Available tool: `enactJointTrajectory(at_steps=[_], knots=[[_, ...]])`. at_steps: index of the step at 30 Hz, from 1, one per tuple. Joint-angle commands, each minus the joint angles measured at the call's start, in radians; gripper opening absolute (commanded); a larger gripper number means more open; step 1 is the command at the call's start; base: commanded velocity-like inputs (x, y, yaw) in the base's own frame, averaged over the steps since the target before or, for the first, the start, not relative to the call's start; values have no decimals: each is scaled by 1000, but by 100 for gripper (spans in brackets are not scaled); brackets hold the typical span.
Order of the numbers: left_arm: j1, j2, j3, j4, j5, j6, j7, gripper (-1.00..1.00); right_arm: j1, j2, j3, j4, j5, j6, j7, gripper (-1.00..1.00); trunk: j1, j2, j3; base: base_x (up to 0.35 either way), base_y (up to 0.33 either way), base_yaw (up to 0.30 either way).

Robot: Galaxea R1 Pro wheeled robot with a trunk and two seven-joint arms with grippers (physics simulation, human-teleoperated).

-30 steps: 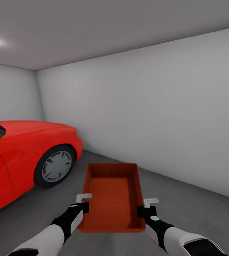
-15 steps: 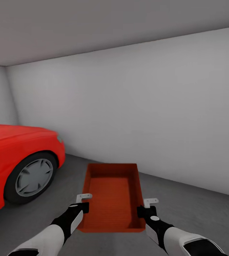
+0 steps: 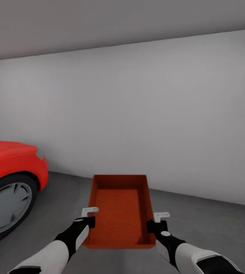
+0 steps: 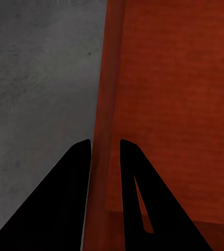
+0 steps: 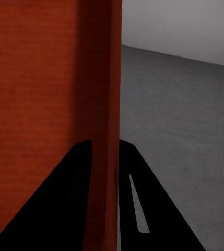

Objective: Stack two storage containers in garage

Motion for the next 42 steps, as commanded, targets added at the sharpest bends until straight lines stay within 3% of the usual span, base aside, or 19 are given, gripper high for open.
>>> enactJointTrajectory(at_steps=[1,10,33,42], knots=[[-1,11,28,-6,-19,-93,68,-100,-1,1,-33,2,11,-1,3,-100,1,-1,-2,319,95,-283],[0,11,27,-6,-19,-93,69,-100,-1,1,-33,2,10,0,3,-100,1,-1,-2,319,95,-228],[0,11,27,-6,-19,-93,68,-100,-1,1,-33,2,11,1,2,-100,1,-1,-2,319,98,-11],[-1,11,28,-6,-19,-93,69,-100,-1,1,-33,2,11,1,3,-100,1,-1,-1,318,154,-243]])
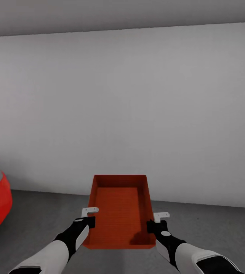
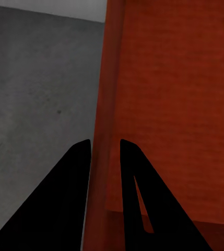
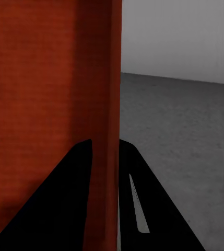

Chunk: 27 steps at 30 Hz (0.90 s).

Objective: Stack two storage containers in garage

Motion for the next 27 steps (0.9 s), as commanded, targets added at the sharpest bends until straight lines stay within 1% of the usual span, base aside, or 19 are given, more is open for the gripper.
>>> enactJointTrajectory(at_steps=[1,10,19,20,21,23,25,27], knots=[[-1,11,28,-6,-20,-95,68,-100,-1,1,-34,2,11,-1,2,-100,1,-1,-2,315,182,-281],[-1,11,28,-6,-20,-95,68,-100,-1,1,-34,2,11,-1,2,-100,1,-1,-2,313,186,-266],[-1,11,27,-6,-20,-95,68,-100,-1,1,-34,2,11,-1,2,-100,1,-1,-2,312,184,-36],[1,6,8,-8,8,-1,5,-100,1,4,3,3,-9,-6,0,-100,1,-1,-2,0,0,0],[1,9,-8,-9,19,-7,3,-100,1,4,21,3,-17,-7,-1,-100,1,-1,-2,0,0,0],[1,9,-23,-8,32,-8,2,-100,1,4,40,3,-31,-7,-2,-100,1,-1,-2,0,0,0],[1,8,-27,-9,34,-6,1,-100,1,4,51,3,-45,-7,-2,-100,1,-1,-2,0,0,0],[1,7,-23,-9,27,-8,0,-100,1,7,63,3,-56,-7,-6,-100,1,-1,-2,0,0,0]])
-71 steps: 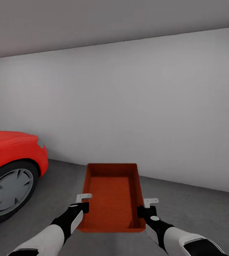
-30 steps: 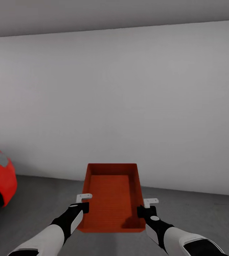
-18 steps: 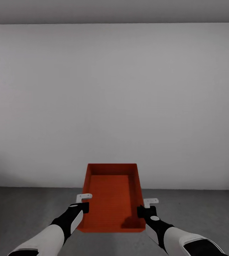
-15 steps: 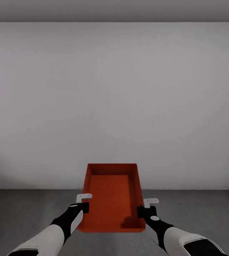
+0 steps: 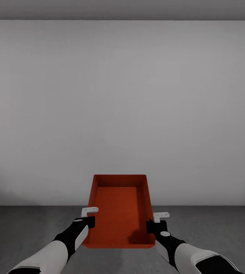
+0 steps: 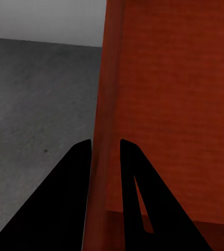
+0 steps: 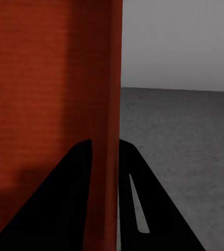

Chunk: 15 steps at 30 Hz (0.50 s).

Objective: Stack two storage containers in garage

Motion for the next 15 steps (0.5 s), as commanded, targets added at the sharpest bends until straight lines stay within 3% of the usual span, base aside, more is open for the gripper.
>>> enactJointTrajectory(at_steps=[1,7,15], knots=[[-1,-1,5,-6,1,-1,6,-100,-1,1,3,4,-4,-1,4,-100,0,-1,-2,5,0,0],[-1,-1,13,-3,-5,-4,5,-100,-1,3,39,4,-40,-1,2,-100,0,-1,-2,108,0,0],[-1,2,2,5,12,-13,5,-100,-1,3,98,4,-94,-1,3,-100,0,-1,-2,299,0,0]])
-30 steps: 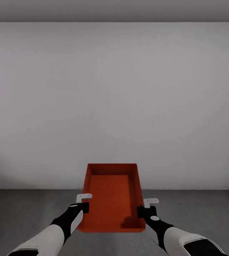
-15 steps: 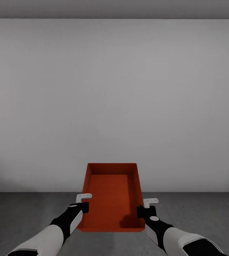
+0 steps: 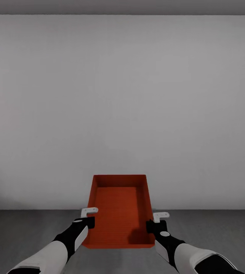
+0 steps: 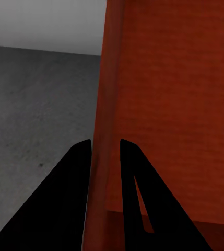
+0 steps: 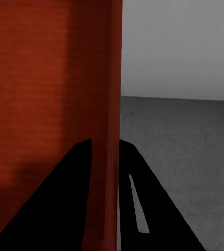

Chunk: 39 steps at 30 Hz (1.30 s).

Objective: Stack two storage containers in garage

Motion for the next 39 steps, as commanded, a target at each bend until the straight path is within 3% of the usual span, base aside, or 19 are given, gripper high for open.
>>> enactJointTrajectory(at_steps=[1,10,11,26,39], knots=[[-1,0,5,-6,3,-1,7,-100,-1,1,3,3,-3,0,4,-100,1,-1,-2,319,0,0],[-1,0,1,-5,7,-2,7,-100,-1,1,64,3,-65,0,6,-100,1,-1,-2,321,0,0],[-1,0,53,-5,-15,-55,7,-100,-1,1,-176,3,143,0,13,-100,1,-1,-2,321,0,0],[-1,0,53,-6,-15,-55,7,-100,-1,1,-176,3,143,0,13,-100,1,-1,-13,306,0,0],[-1,0,53,-7,-15,-60,7,-100,-1,1,-176,3,143,0,13,-100,1,-1,-33,20,0,0]])
